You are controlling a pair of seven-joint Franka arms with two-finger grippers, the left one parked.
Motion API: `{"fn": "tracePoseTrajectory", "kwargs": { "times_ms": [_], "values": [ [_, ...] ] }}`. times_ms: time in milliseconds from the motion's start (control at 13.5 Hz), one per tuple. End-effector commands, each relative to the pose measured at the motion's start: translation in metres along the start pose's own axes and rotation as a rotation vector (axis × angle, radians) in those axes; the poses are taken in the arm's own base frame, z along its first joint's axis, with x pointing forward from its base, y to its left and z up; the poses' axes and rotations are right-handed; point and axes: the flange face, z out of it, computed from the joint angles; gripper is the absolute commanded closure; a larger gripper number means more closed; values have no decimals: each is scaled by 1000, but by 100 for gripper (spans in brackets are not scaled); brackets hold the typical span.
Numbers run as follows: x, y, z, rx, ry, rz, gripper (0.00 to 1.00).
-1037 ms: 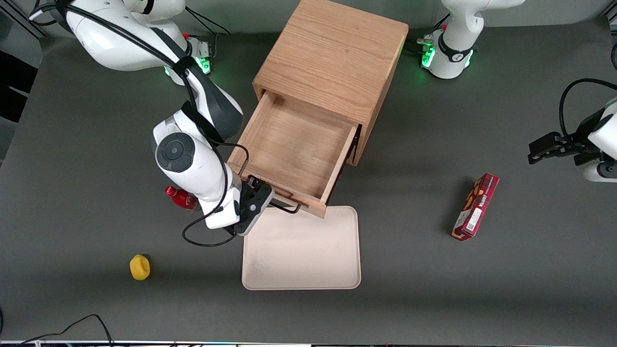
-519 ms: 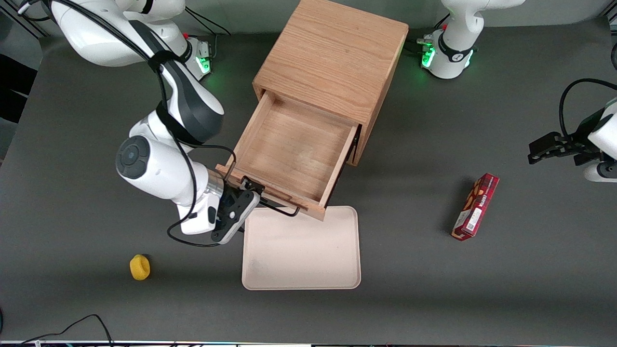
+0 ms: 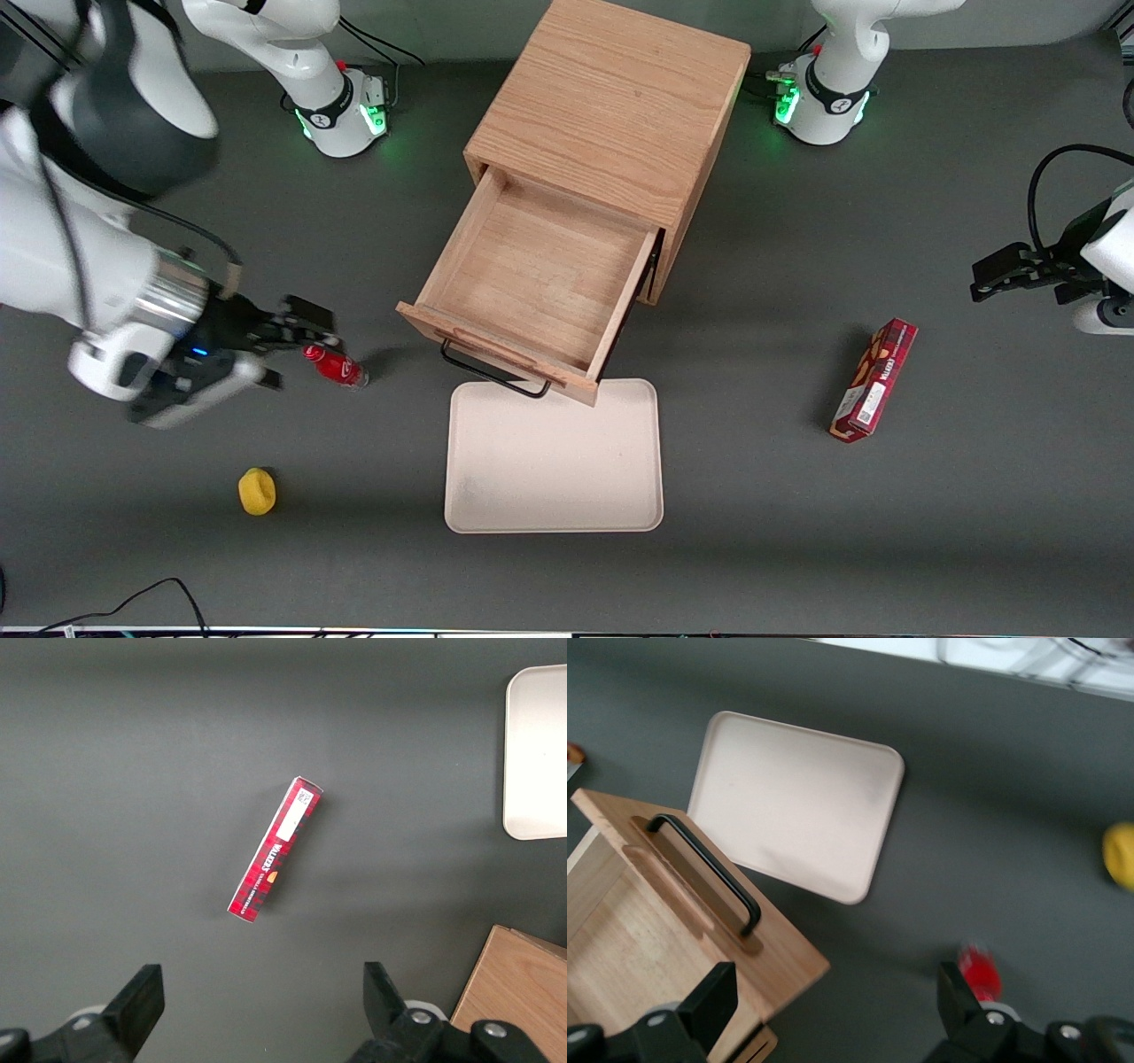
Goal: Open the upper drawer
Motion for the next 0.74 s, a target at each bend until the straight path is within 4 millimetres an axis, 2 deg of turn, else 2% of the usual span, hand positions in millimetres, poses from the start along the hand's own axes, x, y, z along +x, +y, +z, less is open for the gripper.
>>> {"fn": "tracePoseTrajectory", "kwargs": {
  "times_ms": [0, 74, 148, 296, 667],
  "values": [
    [-42, 30, -34, -95, -54, 227, 0],
    [-64, 61, -41, -133, -64, 290, 0],
    [-79, 74, -42, -177, -62, 309, 0],
    [-85, 76, -43, -241, -57, 302, 0],
    [-87, 81, -42, -248, -51, 313, 0]
  ]
}}
